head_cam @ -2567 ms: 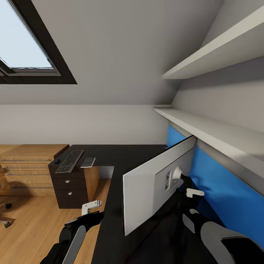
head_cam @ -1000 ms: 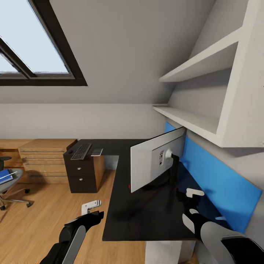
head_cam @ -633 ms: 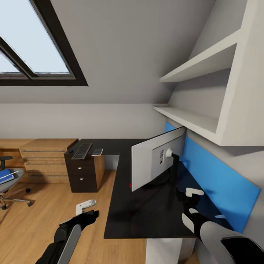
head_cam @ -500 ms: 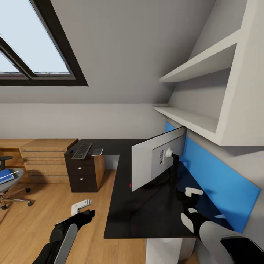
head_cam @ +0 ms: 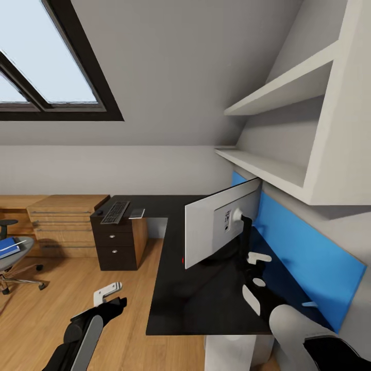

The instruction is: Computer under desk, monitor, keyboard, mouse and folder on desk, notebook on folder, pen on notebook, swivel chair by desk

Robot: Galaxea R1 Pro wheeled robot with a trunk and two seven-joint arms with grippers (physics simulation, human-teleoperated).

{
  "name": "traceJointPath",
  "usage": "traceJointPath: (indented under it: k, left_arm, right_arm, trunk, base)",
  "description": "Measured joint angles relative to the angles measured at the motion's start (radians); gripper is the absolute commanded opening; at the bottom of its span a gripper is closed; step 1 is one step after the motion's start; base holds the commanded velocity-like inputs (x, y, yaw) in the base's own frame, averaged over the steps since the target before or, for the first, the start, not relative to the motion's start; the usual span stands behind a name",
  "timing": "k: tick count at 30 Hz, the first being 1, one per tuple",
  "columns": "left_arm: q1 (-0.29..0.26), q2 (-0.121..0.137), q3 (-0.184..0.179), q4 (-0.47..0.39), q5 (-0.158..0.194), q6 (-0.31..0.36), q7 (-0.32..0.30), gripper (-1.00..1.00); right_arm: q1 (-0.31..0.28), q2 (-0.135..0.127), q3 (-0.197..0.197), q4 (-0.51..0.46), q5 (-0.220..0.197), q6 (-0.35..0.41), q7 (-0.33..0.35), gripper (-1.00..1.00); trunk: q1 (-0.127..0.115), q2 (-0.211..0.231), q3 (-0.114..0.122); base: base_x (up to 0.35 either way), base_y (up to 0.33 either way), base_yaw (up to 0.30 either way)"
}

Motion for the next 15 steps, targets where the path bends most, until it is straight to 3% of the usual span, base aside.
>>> traceJointPath:
  k: [3, 5, 7, 10, 12, 13, 15]
  left_arm:
    - [0.000, -0.001, 0.000, 0.003, 0.000, -0.001, 0.000, 1.00]
    - [0.000, -0.001, 0.000, 0.005, -0.001, -0.003, 0.000, 1.00]
    - [0.000, -0.001, 0.000, 0.006, -0.001, -0.008, 0.000, 1.00]
    - [0.001, -0.001, 0.000, 0.007, -0.002, -0.010, 0.000, 1.00]
    - [0.001, -0.001, -0.001, 0.007, -0.002, -0.010, 0.000, 1.00]
    - [0.001, -0.001, -0.001, 0.007, -0.002, -0.010, -0.001, 1.00]
    - [0.000, -0.001, -0.001, 0.007, -0.002, -0.011, -0.001, 1.00]
  right_arm:
    - [0.041, 0.000, -0.001, -0.109, 0.001, 0.063, 0.001, 1.00]
    - [0.118, 0.000, -0.001, -0.274, 0.003, 0.150, -0.003, 1.00]
    - [0.250, -0.001, 0.002, -0.531, 0.005, 0.279, -0.030, 1.00]
    - [0.369, 0.001, 0.008, -0.741, 0.002, 0.374, -0.102, 1.00]
    - [0.402, 0.003, 0.012, -0.798, 0.002, 0.401, -0.132, 1.00]
    - [0.441, 0.005, 0.047, -0.869, 0.002, 0.433, -0.174, 1.00]
    - [0.448, 0.004, 0.062, -0.881, 0.003, 0.438, -0.182, 1.00]
  trunk:
    - [0.000, 0.000, 0.000]
    - [0.000, 0.000, 0.000]
    - [0.000, 0.000, 0.000]
    - [0.000, 0.000, 0.000]
    - [0.000, 0.000, 0.000]
    - [0.000, 0.000, 0.000]
    - [0.000, 0.000, 0.000]
  base:
    - [0.000, 0.000, 0.000]
    - [0.000, 0.000, 0.000]
    - [0.000, 0.000, 0.000]
    - [0.000, 0.000, 0.000]
    - [0.000, 0.000, 0.000]
    - [0.000, 0.000, 0.000]
    - [0.000, 0.016, 0.000]
